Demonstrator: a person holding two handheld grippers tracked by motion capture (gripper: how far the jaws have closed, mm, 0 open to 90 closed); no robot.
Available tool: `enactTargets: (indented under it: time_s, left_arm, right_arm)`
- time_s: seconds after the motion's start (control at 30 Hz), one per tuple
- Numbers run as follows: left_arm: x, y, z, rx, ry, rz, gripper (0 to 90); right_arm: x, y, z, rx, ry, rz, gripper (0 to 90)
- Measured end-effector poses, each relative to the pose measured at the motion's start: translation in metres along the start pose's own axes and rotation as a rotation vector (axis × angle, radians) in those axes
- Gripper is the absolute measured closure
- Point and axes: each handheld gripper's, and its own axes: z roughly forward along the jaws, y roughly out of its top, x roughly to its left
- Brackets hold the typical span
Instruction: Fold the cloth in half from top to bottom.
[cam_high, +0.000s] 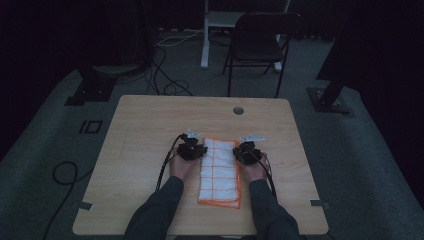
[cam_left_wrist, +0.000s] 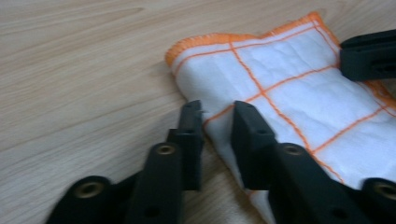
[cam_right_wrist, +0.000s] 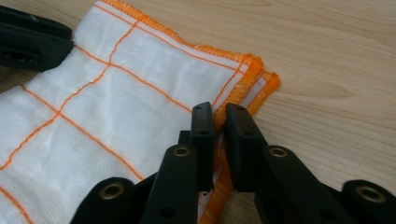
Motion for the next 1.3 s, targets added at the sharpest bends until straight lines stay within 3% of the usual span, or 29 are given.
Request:
enactTargets:
  time_s: [0.17, 0.57, 0.93, 1.3]
  left_arm:
    - [-0.001, 0.002, 0.000, 0.001, 0.005, 0.022, 86.8]
    - [-0.002, 0.008, -0.008, -0.034, 0.008, 0.024, 89.2]
    - [-0.008, 0.018, -0.028, -0.089, -0.005, 0.037, 89.2]
    - [-0.023, 0.007, -0.055, -0.121, -0.027, 0.068, 89.2]
  right_arm:
    - [0.003, 0.000, 0.000, -0.008, -0.021, -0.036, 84.5]
    - [0.003, 0.005, -0.009, -0.053, -0.033, -0.049, 85.1]
    - [0.005, 0.014, -0.027, -0.104, -0.031, -0.061, 85.1]
    - [0.014, 0.006, -0.048, -0.129, -0.006, -0.085, 85.0]
